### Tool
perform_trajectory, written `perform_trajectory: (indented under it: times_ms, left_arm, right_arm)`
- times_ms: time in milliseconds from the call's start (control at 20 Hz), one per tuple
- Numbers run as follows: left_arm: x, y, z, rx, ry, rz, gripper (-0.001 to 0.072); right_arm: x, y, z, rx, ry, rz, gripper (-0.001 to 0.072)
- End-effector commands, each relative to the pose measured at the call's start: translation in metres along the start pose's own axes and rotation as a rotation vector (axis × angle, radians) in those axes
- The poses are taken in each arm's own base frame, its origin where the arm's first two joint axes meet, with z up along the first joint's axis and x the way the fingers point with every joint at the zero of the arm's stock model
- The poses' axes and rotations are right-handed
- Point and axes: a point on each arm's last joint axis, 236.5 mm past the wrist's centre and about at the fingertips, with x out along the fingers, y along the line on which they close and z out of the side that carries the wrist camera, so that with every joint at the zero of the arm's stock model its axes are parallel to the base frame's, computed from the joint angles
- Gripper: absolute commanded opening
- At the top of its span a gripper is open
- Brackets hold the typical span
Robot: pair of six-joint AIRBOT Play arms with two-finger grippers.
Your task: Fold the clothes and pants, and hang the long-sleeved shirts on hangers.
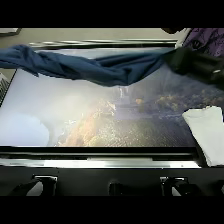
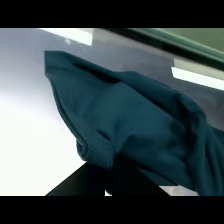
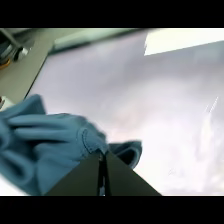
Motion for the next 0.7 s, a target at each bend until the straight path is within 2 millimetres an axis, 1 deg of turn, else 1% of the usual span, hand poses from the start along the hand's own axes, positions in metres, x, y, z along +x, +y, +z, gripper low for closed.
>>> perform_trajectory:
  times_ms: [0, 50, 100, 150, 200, 250, 300, 350, 450, 550, 650]
  left_arm:
    - [-0.113, -0.008, 0.024, 0.053, -0.188, 0.066, 0.0015]
    - [-0.133, -0.013, 0.021, 0.06, -0.21, 0.061, 0.0015]
    - [-0.148, -0.016, 0.017, 0.066, -0.222, 0.058, 0.0015]
    - [-0.159, -0.018, 0.011, 0.069, -0.225, 0.056, 0.0015]
    - [-0.163, -0.018, 0.005, 0.07, -0.215, 0.057, 0.0015]
    - [-0.159, -0.016, -0.003, 0.067, -0.189, 0.061, 0.0015]
    - [-0.149, -0.014, -0.014, 0.059, -0.147, 0.058, 0.0015]
    - [-0.131, -0.013, -0.029, 0.041, -0.09, 0.041, 0.0015]
    - [-0.084, -0.015, -0.071, -0.001, 0.058, -0.021, 0.0016]
    - [-0.03, -0.017, -0.125, -0.075, 0.209, -0.095, 0.0016]
    - [0.023, -0.009, -0.186, -0.152, 0.324, -0.105, 0.0016]
  right_arm:
    - [-0.084, 0.032, 0.047, -0.178, -0.179, -0.061, 0.0025]
    - [-0.099, 0.039, 0.051, -0.197, -0.213, -0.062, 0.0025]
    - [-0.108, 0.043, 0.053, -0.199, -0.23, -0.061, 0.0025]
    - [-0.112, 0.045, 0.053, -0.181, -0.238, -0.057, 0.0025]
    - [-0.11, 0.044, 0.053, -0.154, -0.234, -0.055, 0.0025]
    - [-0.103, 0.04, 0.051, -0.133, -0.218, -0.058, 0.0025]
    - [-0.09, 0.032, 0.048, -0.108, -0.187, -0.067, 0.0025]
    - [-0.07, 0.02, 0.041, -0.062, -0.136, -0.078, 0.0026]
    - [-0.018, -0.006, 0.013, 0.028, 0.024, -0.089, 0.0026]
    - [0.043, -0.038, -0.033, 0.135, 0.232, -0.093, 0.0026]
    - [0.098, -0.076, -0.079, 0.2, 0.394, -0.132, 0.0026]
